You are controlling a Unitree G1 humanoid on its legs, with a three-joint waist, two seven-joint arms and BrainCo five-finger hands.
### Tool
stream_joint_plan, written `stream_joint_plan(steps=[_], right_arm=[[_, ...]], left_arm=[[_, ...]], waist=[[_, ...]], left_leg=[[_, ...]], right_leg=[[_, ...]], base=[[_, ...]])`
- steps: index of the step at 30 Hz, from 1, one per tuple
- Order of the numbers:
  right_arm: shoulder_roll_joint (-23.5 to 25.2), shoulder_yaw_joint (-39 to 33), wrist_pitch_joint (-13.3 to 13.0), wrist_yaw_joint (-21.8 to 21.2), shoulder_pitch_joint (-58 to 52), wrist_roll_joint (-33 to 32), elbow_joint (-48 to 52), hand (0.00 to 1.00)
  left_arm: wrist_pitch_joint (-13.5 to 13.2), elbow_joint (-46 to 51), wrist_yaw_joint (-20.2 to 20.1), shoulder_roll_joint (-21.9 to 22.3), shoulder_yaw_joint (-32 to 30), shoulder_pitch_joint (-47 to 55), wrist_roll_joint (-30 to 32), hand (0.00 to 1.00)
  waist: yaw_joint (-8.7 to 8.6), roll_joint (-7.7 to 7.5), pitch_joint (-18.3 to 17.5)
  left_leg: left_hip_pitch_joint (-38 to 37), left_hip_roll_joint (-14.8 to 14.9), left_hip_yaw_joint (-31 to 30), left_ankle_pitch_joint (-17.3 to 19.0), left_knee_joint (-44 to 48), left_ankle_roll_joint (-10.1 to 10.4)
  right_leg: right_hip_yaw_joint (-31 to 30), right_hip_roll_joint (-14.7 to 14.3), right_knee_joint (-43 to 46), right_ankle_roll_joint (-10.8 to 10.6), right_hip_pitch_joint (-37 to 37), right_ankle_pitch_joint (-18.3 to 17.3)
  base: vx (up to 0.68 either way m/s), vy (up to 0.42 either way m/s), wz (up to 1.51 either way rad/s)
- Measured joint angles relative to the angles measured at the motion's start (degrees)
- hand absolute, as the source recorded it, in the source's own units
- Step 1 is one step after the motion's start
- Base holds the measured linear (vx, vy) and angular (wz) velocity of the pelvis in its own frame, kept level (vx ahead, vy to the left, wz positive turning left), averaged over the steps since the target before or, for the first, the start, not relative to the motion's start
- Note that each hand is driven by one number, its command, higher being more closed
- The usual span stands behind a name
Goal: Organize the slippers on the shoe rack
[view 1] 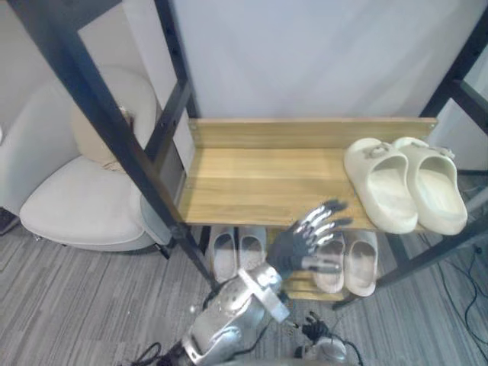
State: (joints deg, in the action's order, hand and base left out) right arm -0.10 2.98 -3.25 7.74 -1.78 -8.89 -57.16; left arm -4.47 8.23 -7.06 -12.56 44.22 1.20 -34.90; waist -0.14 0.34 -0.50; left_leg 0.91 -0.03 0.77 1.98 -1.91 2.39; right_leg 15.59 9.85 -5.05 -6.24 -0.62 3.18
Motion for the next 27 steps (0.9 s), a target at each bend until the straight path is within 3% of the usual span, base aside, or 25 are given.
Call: stream_joint_plan(steps=[5, 11, 19, 27], right_arm=[[-0.2, 1.1, -0.1, 0.0, 0.8, 0.0, 0.0, 0.00], [-0.4, 2.9, -0.2, -0.4, 0.3, 0.0, 0.0, 0.00], [-1.2, 1.6, -0.7, -0.3, -1.1, -0.1, -0.3, 0.00], [-1.1, -1.1, -0.9, -0.2, 0.2, 0.0, -2.5, 0.00]], left_arm=[[1.2, -12.9, -1.5, -2.2, -1.4, 5.0, 4.4, 0.00], [1.6, -31.7, -1.4, -1.0, -9.7, 6.8, 14.2, 0.00], [1.0, -55.5, 6.1, 4.2, -25.6, 3.7, 32.1, 0.00], [1.0, -62.5, 12.6, 4.8, -34.5, 2.0, 38.2, 0.00]], waist=[[0.01, -0.62, 0.2], [0.02, -2.07, 0.9], [-0.28, -2.96, 1.2], [-0.30, -3.28, 2.0]], left_leg=[[-0.3, 0.0, -2.1, -0.8, -0.4, 0.2], [-1.0, 0.2, -2.9, -2.0, -2.0, 0.3], [-1.0, 0.5, -2.6, -2.1, -2.8, 0.4], [-2.0, 0.5, -1.2, -1.9, -3.6, 0.4]], right_leg=[[2.3, -0.1, -0.1, 0.3, -1.4, -0.2], [2.8, -0.3, -0.4, 0.3, -1.4, -0.3], [2.4, -0.5, -0.4, 0.2, -1.3, -0.6], [1.1, -0.6, -0.1, 0.1, -1.1, -0.7]], base=[[-0.04, -0.023, 0.24], [-0.07, -0.012, 0.07], [0.00, 0.000, -0.01], [0.04, 0.004, -0.09]])
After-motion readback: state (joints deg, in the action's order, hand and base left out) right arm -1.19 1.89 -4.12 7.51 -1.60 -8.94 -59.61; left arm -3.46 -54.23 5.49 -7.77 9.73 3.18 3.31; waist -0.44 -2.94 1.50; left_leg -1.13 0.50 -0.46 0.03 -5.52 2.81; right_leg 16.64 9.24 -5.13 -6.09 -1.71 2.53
